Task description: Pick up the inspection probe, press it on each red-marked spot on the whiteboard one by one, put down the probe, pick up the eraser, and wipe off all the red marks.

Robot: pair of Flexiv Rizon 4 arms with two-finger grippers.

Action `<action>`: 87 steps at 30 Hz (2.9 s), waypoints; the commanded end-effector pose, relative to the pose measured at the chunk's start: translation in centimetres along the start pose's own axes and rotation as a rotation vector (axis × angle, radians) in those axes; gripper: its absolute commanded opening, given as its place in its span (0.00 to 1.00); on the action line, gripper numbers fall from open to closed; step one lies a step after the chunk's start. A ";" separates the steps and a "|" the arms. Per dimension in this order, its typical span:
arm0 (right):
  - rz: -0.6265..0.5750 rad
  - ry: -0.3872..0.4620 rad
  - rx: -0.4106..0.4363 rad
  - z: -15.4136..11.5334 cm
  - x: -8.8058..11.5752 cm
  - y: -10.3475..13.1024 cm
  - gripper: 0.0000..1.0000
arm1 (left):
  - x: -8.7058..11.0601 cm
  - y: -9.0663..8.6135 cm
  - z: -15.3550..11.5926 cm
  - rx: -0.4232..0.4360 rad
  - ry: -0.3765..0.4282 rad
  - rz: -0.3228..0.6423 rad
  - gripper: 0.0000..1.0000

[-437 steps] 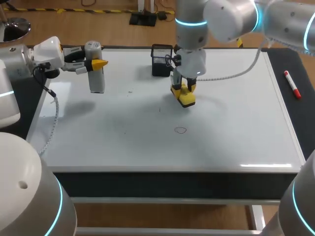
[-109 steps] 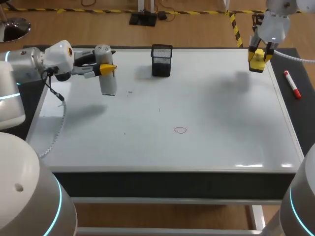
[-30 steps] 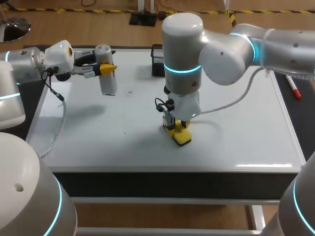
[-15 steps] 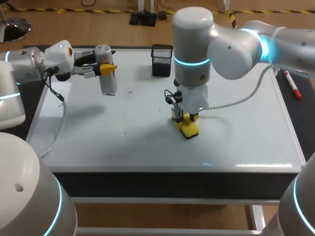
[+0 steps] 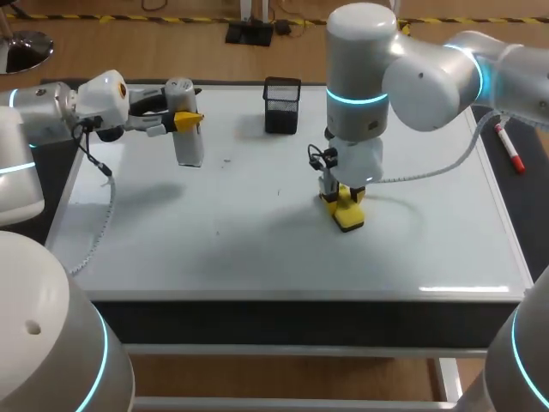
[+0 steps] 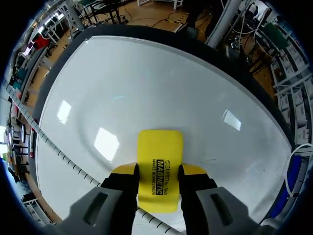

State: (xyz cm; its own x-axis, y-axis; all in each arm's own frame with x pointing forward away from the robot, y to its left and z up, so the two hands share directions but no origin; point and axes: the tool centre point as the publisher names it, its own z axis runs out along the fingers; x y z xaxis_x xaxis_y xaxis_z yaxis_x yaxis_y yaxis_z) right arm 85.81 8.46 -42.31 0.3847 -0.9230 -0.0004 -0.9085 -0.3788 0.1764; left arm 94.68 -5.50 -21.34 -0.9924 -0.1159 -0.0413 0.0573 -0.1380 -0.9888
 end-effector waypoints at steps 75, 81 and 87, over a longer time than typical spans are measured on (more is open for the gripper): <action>0.334 -0.095 -0.033 -6.4 15.0 -25.1 0.00 | -0.1 0.0 0.0 0.002 0.002 0.001 0.00; 0.337 -0.094 -0.029 -5.9 15.0 -23.8 0.00 | -0.1 0.0 0.0 0.002 0.002 0.001 0.00; 0.342 -0.098 -0.024 -5.3 14.8 -23.1 0.00 | -0.1 0.0 0.0 0.002 0.002 0.001 0.00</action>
State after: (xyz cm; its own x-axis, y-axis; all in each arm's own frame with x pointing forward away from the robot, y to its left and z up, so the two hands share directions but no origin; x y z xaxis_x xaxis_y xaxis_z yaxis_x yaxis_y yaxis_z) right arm 113.68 4.00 -41.14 0.0389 -0.9987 -0.0326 -0.9760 -0.0449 0.2132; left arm 94.69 -5.50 -21.35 -0.9924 -0.1158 -0.0413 0.0572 -0.1381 -0.9888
